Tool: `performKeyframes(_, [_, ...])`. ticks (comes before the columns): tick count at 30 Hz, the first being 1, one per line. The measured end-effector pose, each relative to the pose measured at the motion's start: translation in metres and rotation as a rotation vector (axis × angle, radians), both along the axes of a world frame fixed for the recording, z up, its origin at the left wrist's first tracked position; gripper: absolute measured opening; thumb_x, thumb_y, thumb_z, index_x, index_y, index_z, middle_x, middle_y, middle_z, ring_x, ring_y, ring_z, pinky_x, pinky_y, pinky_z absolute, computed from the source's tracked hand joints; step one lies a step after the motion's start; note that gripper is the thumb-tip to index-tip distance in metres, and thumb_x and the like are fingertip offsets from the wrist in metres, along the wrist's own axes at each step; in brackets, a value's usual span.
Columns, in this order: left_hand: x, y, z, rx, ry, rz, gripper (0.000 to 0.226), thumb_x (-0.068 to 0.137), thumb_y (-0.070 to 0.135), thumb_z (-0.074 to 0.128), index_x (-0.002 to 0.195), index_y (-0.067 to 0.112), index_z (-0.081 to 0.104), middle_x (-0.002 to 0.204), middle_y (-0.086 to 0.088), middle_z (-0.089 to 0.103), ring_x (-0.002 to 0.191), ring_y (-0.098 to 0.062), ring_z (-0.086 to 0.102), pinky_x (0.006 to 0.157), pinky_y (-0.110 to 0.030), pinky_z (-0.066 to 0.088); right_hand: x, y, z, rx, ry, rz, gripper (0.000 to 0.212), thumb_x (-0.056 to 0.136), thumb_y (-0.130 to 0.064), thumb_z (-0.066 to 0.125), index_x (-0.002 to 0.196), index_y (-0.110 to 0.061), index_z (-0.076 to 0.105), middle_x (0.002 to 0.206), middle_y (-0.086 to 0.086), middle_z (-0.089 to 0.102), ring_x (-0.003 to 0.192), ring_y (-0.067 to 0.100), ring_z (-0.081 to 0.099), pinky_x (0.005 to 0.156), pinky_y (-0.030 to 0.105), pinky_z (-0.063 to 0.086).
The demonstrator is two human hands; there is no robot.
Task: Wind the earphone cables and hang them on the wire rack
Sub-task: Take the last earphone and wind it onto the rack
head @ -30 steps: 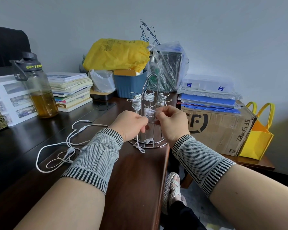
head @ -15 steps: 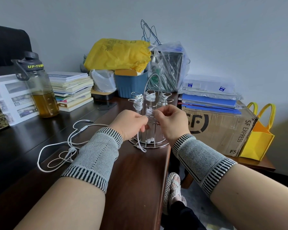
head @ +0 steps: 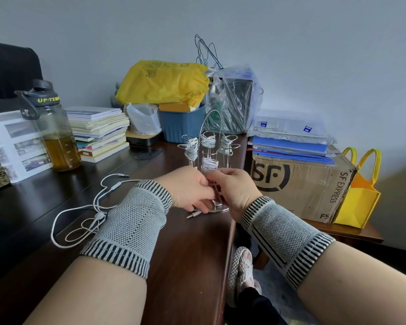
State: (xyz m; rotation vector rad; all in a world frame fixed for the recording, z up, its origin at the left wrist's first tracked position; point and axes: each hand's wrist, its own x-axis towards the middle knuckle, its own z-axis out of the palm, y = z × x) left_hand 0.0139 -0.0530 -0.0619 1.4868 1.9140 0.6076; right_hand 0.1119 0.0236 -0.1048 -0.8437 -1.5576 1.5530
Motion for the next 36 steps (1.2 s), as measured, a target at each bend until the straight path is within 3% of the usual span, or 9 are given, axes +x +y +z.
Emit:
performKeyframes(2, [-0.005, 0.002, -0.002, 0.0, -0.011, 0.054, 0.018, 0.094, 0.019, 0.054, 0.081, 0.015, 0.065, 0.075, 0.003, 0.071, 0.068, -0.008, 0.068, 0.062, -0.021, 0.049, 0.004, 0.001, -0.001, -0.03, 0.006, -0.036, 0.014, 0.082, -0.007, 0.065, 0.068, -0.007, 0.065, 0.064, 0.009, 0.061, 0.06, 0.023, 0.056, 0.055, 0.029, 0.043])
performKeyframes(5, [-0.015, 0.006, -0.004, 0.22, -0.014, 0.285, 0.021, 0.092, 0.017, 0.055, 0.079, 0.011, 0.07, 0.072, -0.001, 0.072, 0.064, -0.011, 0.067, 0.056, -0.018, 0.047, 0.01, 0.0, -0.005, -0.119, 0.093, -0.115, 0.013, 0.084, 0.0, 0.056, 0.074, -0.003, 0.063, 0.064, 0.01, 0.059, 0.044, 0.014, 0.049, 0.049, 0.024, 0.038])
performKeyframes(9, [-0.02, 0.009, -0.007, 0.417, -0.1, 0.491, 0.026, 0.092, 0.018, 0.051, 0.075, 0.014, 0.071, 0.071, -0.001, 0.073, 0.066, -0.013, 0.07, 0.07, -0.024, 0.054, 0.014, 0.006, -0.007, -0.081, 0.023, -0.257, 0.016, 0.086, -0.012, 0.059, 0.072, -0.011, 0.067, 0.06, 0.003, 0.059, 0.038, 0.007, 0.036, 0.04, 0.021, 0.029])
performKeyframes(14, [-0.013, 0.012, -0.006, 0.307, -0.239, 0.498, 0.036, 0.095, 0.037, 0.045, 0.095, 0.008, 0.067, 0.081, -0.004, 0.075, 0.068, -0.015, 0.07, 0.063, -0.025, 0.052, 0.016, 0.008, 0.002, -0.024, -0.105, -0.235, 0.041, 0.09, -0.047, 0.051, 0.079, -0.013, 0.071, 0.04, -0.011, 0.048, 0.038, 0.005, 0.038, 0.046, 0.023, 0.028])
performKeyframes(20, [-0.002, 0.011, -0.007, 0.16, -0.493, 0.445, 0.075, 0.082, 0.078, 0.043, 0.115, 0.012, 0.056, 0.09, -0.008, 0.075, 0.069, -0.015, 0.069, 0.057, -0.025, 0.048, 0.017, 0.011, 0.016, 0.047, -0.271, -0.221, 0.079, 0.077, -0.08, 0.044, 0.086, -0.007, 0.073, 0.03, -0.01, 0.041, 0.041, 0.011, 0.041, 0.051, 0.029, 0.033])
performKeyframes(25, [0.001, 0.011, -0.011, 0.163, -0.586, 0.441, 0.077, 0.08, 0.078, 0.049, 0.12, 0.013, 0.055, 0.094, -0.009, 0.074, 0.072, -0.015, 0.068, 0.06, -0.026, 0.051, 0.021, 0.011, 0.027, 0.036, -0.34, -0.208, 0.092, 0.069, -0.082, 0.052, 0.108, 0.0, 0.067, 0.056, -0.004, 0.043, 0.045, 0.009, 0.037, 0.046, 0.025, 0.03])
performKeyframes(28, [0.0, 0.011, -0.011, 0.168, -0.613, 0.436, 0.068, 0.08, 0.077, 0.051, 0.108, 0.015, 0.057, 0.096, -0.008, 0.073, 0.078, -0.016, 0.069, 0.063, -0.027, 0.052, 0.024, 0.008, 0.037, -0.046, -0.351, -0.142, 0.086, 0.074, -0.075, 0.056, 0.116, 0.001, 0.063, 0.049, -0.006, 0.038, 0.035, 0.007, 0.031, 0.039, 0.02, 0.026])
performKeyframes(32, [0.002, 0.011, -0.011, 0.177, -0.644, 0.439, 0.064, 0.08, 0.074, 0.054, 0.101, 0.015, 0.061, 0.099, -0.006, 0.073, 0.082, -0.015, 0.069, 0.064, -0.026, 0.051, 0.028, 0.007, 0.044, -0.097, -0.373, -0.068, 0.074, 0.082, -0.067, 0.054, 0.112, 0.0, 0.063, 0.029, -0.008, 0.037, 0.033, 0.008, 0.021, 0.038, 0.018, 0.02])
performKeyframes(36, [0.002, 0.015, -0.01, 0.222, -0.681, 0.458, 0.062, 0.081, 0.066, 0.06, 0.106, 0.01, 0.067, 0.095, -0.007, 0.075, 0.063, -0.01, 0.061, 0.05, -0.018, 0.044, 0.028, 0.008, 0.04, -0.148, -0.337, -0.055, 0.075, 0.076, -0.071, 0.058, 0.092, 0.002, 0.067, 0.044, -0.004, 0.024, 0.036, 0.009, 0.018, 0.041, 0.019, 0.017])
